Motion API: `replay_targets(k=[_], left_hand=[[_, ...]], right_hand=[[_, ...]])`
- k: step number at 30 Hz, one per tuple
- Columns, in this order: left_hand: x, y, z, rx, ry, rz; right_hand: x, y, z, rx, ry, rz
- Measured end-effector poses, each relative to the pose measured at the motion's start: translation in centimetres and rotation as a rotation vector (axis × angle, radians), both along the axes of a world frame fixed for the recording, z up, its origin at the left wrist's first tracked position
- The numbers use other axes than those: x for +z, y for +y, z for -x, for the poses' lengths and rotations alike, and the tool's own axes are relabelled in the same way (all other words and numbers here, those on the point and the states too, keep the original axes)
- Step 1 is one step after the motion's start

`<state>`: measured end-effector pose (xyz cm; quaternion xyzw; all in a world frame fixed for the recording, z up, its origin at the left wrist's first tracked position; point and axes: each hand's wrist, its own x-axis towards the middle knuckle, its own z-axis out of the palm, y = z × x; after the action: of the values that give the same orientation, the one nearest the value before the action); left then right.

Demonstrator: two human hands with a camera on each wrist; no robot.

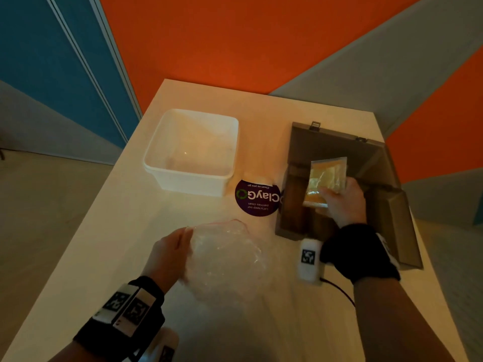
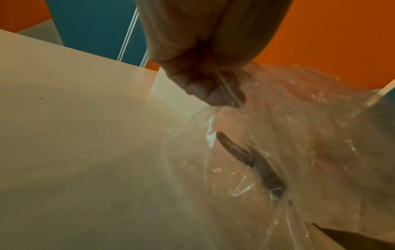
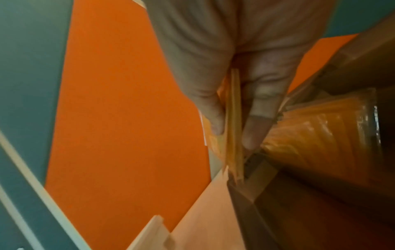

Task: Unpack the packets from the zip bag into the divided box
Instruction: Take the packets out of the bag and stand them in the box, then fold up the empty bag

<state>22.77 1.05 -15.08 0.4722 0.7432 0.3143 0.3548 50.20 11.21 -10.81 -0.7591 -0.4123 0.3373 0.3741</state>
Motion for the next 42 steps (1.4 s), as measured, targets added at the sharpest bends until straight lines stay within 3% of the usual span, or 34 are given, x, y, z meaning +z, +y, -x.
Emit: replay_targets(k=[2,5,7,12,15,18,20,22,24,26,29,35,38,42], left_hand=[[-0.1,0.0,0.1,0.009,0.011,-0.001],[-0.1,0.1,0.2,0.014,0.026,0.007],[0.0,0.3,0.3,0.018,0.029,0.01],[-0.1,0.6,0.3,0.001,0.051,0.023],[-0.3,0.9,0.0,-0.017,0.044,0.025],[-0.2,1.1,-0.3,-0.031,0.014,0.013],[0.1,1.1,-0.1,-0.036,0.006,0.005],[0.2,1.1,0.2,-0.033,0.01,0.0],[0.0,0.9,0.4,-0.027,0.005,0.006],[-0.1,0.8,0.2,-0.037,-0.005,0.02],[0.1,0.6,-0.1,-0.05,-0.007,0.021],[1.0,0.2,0.4,-0.021,-0.013,0.029],[2.3,0.4,0.5,-0.012,-0.054,-0.024],[4.5,0.8,-0.3,-0.014,-0.131,-0.163]], right_hand=[[-1.5,1.8,0.1,-0.024,-0.035,0.052],[-2.8,3.6,1.4,0.163,-0.318,0.24],[-3.1,4.2,2.1,0.227,-0.384,0.328],[-3.1,2.8,1.6,0.23,-0.759,0.066],[-4.4,1.0,2.0,0.415,-0.647,0.069],[-5.9,0.3,1.6,0.609,-0.54,0.219],[-5.8,0.3,0.2,0.483,-0.514,0.128],[-5.1,-0.1,-1.4,0.207,-0.49,0.046],[-4.6,-0.3,-2.4,0.058,-0.313,0.113],[-5.1,0.2,-2.8,0.123,-0.244,0.235],[-6.1,1.4,-3.2,0.269,-0.321,0.303],[-4.0,0.0,-4.3,0.094,-0.23,0.035],[-1.6,-3.7,-1.2,0.168,-0.125,-0.084],[0.8,-8.6,4.3,0.4,0.2,0.133]])
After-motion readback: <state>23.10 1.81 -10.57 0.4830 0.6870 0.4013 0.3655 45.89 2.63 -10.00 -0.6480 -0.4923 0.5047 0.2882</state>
